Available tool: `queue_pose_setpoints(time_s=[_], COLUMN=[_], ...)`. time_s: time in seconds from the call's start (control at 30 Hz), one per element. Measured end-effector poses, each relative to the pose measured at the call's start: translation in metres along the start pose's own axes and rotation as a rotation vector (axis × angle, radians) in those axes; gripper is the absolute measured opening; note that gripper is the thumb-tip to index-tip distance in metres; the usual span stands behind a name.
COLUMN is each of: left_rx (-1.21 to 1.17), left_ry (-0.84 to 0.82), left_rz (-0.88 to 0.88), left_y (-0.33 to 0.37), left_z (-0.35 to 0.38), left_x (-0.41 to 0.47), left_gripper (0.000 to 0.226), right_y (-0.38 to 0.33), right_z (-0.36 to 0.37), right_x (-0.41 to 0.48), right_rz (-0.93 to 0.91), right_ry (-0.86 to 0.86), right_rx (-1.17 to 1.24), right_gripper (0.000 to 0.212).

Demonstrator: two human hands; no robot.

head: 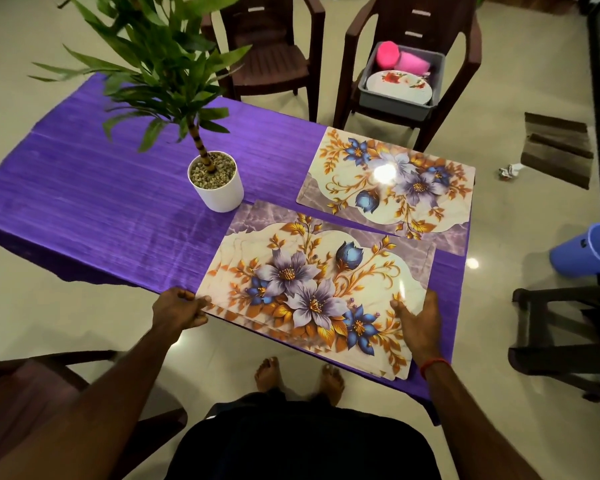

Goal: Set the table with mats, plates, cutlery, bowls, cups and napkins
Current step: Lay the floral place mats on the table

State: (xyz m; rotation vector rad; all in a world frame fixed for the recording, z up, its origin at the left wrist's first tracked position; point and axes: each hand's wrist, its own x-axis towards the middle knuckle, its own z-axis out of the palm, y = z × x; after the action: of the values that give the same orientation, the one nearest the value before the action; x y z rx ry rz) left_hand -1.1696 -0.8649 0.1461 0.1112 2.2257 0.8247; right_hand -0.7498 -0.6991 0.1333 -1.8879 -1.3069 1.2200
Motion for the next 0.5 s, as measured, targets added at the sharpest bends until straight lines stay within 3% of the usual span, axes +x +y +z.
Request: queue_pose_setpoints(time_s=[0.13, 0.33, 0.5], left_rx=[0.071, 0.111, 0.100], left_ry=[-0.054, -0.038, -0.126], left_rz=[0.057, 0.171, 0.221], left_y=[0.004, 0.011, 0.007], left_z=[-0.006, -0.013, -0.009], left_x=[0.000, -0.006, -0.021], left_gripper=[0.032, 0.032, 0.030], right_y=[0.001, -0.007, -0.016], right_z=[-0.005, -0.021, -0.031], right_x=[0.002, 0.017, 0.032], right_rz=[0.029, 0.037, 0.122], right_ry=[-0.050, -0.182, -0.299], right_rx=[0.088, 0.158, 0.264], right_gripper=[0.039, 0.044, 0.053])
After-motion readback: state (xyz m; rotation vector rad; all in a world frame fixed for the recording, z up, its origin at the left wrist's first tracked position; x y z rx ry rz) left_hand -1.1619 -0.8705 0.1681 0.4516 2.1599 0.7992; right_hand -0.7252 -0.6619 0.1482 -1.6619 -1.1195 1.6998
